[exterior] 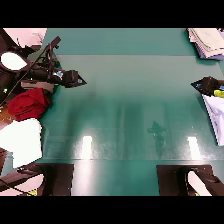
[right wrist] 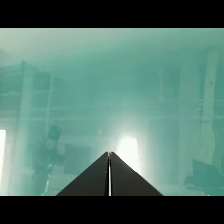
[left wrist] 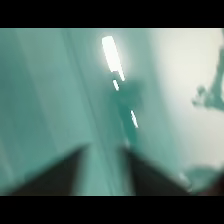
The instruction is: Fold the shirts.
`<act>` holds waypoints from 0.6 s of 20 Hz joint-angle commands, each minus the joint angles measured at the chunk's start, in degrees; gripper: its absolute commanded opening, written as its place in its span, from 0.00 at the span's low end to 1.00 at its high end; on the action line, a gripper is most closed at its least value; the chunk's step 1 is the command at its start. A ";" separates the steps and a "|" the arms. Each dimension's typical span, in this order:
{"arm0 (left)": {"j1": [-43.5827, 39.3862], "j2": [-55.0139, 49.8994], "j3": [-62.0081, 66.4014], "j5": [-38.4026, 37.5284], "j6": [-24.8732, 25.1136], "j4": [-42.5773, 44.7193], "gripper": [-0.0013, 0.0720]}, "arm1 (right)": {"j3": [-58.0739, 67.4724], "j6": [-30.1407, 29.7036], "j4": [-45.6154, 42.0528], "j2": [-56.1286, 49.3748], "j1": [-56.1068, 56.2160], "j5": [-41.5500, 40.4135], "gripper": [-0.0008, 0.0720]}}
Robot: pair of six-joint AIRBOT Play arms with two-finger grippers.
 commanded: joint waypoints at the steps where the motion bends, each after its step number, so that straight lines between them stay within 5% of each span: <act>1: 0.09 -0.13 0.61 16.17 1.29 7.82 0.86 | 0.07 0.04 0.07 0.02 0.04 0.35 0.03; 4: 2.73 -4.15 7.82 23.17 -3.13 22.71 0.86 | 0.07 0.04 0.07 0.02 0.07 0.55 0.03; 12: 18.10 -31.15 32.48 12.66 -7.21 35.32 0.86 | 0.07 0.04 0.04 0.02 0.07 0.92 0.03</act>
